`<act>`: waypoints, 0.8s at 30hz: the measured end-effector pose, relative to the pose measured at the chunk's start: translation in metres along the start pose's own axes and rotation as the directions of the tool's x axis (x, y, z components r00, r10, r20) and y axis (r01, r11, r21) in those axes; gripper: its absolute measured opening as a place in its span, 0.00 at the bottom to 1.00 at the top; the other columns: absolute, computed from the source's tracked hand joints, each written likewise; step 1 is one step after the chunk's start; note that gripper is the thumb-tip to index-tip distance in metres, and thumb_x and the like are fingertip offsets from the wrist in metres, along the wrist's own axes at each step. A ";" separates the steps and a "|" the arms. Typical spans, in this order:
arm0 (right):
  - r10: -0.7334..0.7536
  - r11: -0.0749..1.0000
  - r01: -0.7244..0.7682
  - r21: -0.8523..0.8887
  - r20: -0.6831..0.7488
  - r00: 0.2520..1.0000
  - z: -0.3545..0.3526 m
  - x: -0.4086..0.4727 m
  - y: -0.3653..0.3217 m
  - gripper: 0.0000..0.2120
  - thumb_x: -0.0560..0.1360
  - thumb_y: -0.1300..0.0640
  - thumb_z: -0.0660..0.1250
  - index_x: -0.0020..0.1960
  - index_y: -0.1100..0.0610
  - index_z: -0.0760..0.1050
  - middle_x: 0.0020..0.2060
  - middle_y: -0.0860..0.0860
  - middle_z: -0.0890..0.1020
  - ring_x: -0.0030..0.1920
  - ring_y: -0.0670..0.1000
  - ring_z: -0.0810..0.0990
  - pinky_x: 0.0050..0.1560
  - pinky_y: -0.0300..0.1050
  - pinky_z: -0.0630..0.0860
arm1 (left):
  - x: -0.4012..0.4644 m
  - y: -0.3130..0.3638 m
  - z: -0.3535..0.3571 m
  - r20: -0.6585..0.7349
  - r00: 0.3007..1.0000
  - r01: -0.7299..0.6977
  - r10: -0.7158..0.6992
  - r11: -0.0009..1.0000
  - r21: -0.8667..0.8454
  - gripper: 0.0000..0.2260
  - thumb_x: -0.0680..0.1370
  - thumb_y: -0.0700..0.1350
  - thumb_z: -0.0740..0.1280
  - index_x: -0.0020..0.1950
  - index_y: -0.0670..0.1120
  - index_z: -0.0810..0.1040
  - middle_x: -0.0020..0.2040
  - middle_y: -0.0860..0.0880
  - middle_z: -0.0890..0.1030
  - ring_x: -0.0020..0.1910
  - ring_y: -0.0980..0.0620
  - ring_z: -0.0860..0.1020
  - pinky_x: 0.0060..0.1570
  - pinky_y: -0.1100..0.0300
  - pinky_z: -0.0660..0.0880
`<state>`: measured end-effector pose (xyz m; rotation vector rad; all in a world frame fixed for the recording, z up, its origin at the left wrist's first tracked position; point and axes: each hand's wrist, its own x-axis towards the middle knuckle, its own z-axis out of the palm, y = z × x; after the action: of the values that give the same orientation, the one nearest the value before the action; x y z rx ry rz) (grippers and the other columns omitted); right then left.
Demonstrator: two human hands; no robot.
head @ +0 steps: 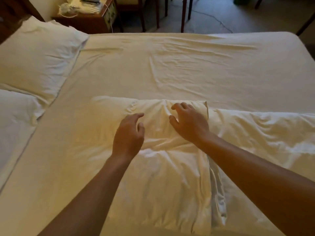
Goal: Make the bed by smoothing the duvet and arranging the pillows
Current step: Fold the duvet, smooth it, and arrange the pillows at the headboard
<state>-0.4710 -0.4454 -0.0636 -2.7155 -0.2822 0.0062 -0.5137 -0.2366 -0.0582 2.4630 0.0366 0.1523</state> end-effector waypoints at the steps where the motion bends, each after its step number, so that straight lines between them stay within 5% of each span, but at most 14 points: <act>1: 0.017 1.000 -0.017 -0.020 0.009 1.000 0.008 0.005 -0.014 0.22 0.80 0.42 0.57 0.70 0.51 0.69 0.66 0.51 0.75 0.67 0.55 0.72 0.62 0.56 0.73 | 0.012 -0.012 -0.003 0.024 1.000 -0.006 0.004 0.997 0.076 0.22 0.78 0.49 0.56 0.70 0.48 0.75 0.69 0.47 0.75 0.69 0.47 0.71 0.69 0.55 0.65; 4: 0.100 0.993 -0.094 -0.076 0.076 0.992 0.035 0.023 -0.045 0.32 0.80 0.36 0.51 0.80 0.50 0.55 0.80 0.52 0.55 0.80 0.55 0.50 0.78 0.57 0.52 | 0.047 -0.045 -0.003 0.156 0.987 -0.091 0.049 0.957 0.277 0.23 0.82 0.51 0.55 0.78 0.52 0.63 0.79 0.45 0.60 0.79 0.45 0.56 0.77 0.49 0.52; 7: 0.162 0.976 -0.140 -0.165 0.124 0.979 0.066 0.047 -0.053 0.34 0.80 0.33 0.46 0.81 0.48 0.47 0.81 0.50 0.46 0.80 0.54 0.40 0.78 0.61 0.42 | 0.075 -0.080 0.010 0.323 0.938 -0.256 0.124 0.877 0.407 0.28 0.80 0.58 0.44 0.80 0.55 0.55 0.81 0.47 0.52 0.80 0.46 0.48 0.77 0.48 0.45; 13: 0.296 0.915 -0.263 -0.307 0.067 0.953 0.129 0.079 -0.018 0.42 0.73 0.24 0.43 0.81 0.45 0.48 0.81 0.51 0.50 0.80 0.55 0.45 0.77 0.59 0.39 | 0.129 -0.144 0.048 0.393 0.892 -0.419 0.222 0.730 0.539 0.33 0.76 0.66 0.41 0.80 0.57 0.53 0.81 0.46 0.55 0.80 0.42 0.50 0.76 0.42 0.41; 24: 0.521 0.771 -0.506 -0.387 -0.073 0.850 0.165 0.068 0.033 0.46 0.70 0.20 0.40 0.81 0.44 0.47 0.81 0.50 0.49 0.80 0.58 0.40 0.77 0.59 0.35 | 0.144 -0.241 0.055 0.262 0.965 -0.198 0.026 0.727 0.657 0.36 0.75 0.73 0.40 0.80 0.58 0.51 0.81 0.49 0.52 0.79 0.40 0.45 0.72 0.30 0.41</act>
<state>-0.4053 -0.3956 -0.2249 -3.1027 0.5232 0.1773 -0.3609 -0.0727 -0.2369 3.2135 -0.2004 -0.1375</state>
